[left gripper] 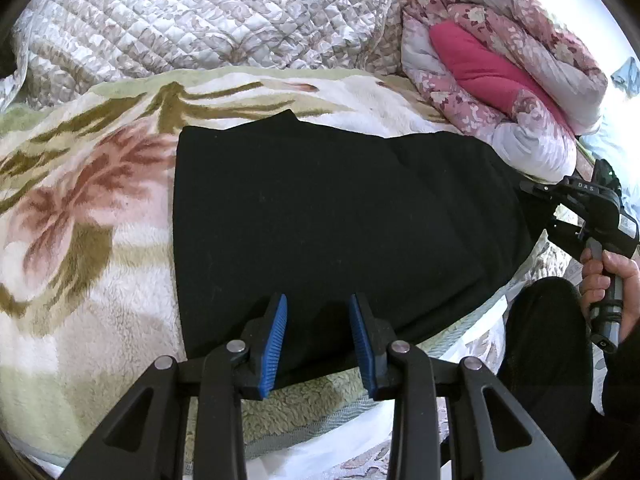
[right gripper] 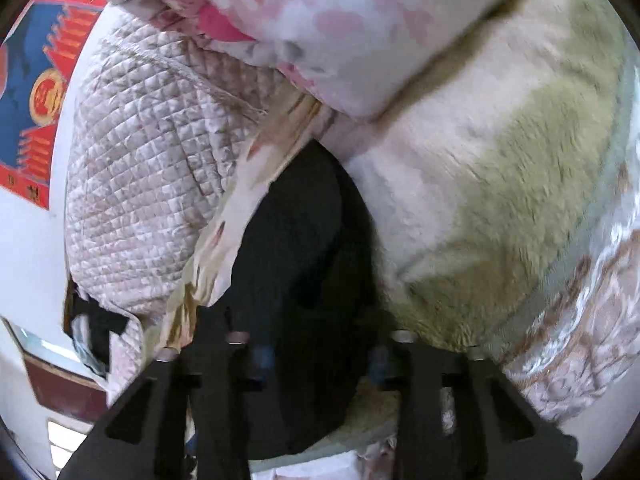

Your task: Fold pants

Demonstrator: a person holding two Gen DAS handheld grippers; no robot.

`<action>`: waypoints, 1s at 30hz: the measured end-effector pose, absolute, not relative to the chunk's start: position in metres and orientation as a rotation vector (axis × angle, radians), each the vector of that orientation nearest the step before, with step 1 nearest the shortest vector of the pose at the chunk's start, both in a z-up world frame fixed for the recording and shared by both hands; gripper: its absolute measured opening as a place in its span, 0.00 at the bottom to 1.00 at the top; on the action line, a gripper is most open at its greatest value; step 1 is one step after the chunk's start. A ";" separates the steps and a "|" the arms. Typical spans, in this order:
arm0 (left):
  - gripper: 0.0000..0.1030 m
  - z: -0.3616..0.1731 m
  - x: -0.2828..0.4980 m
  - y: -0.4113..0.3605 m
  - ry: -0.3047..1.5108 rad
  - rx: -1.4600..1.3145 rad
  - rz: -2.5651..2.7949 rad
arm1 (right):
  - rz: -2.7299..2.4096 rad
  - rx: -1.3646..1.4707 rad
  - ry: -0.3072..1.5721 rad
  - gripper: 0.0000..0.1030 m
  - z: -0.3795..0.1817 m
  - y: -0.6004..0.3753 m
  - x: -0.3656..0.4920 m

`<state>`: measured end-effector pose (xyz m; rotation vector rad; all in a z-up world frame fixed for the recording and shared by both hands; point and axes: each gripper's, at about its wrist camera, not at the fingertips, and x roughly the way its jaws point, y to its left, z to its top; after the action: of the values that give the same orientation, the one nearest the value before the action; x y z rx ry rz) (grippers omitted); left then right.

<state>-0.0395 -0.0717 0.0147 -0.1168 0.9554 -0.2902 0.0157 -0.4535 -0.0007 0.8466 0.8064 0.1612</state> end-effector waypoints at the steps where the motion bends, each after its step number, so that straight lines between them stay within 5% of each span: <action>1: 0.34 0.015 -0.039 -0.071 0.955 -0.120 -0.290 | 0.166 0.829 0.798 0.25 0.004 -0.451 0.015; 16: 0.34 0.024 -0.048 -0.017 0.901 -0.225 -0.182 | 0.500 0.437 0.720 0.24 0.104 -0.299 0.026; 30: 0.34 0.005 -0.071 0.028 0.912 -0.311 -0.098 | 0.727 0.092 0.979 0.24 0.019 -0.136 0.021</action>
<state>-0.0713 0.0278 0.0047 -0.3108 0.9118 -0.0982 0.0210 -0.1362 0.0191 0.0921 0.9785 0.7266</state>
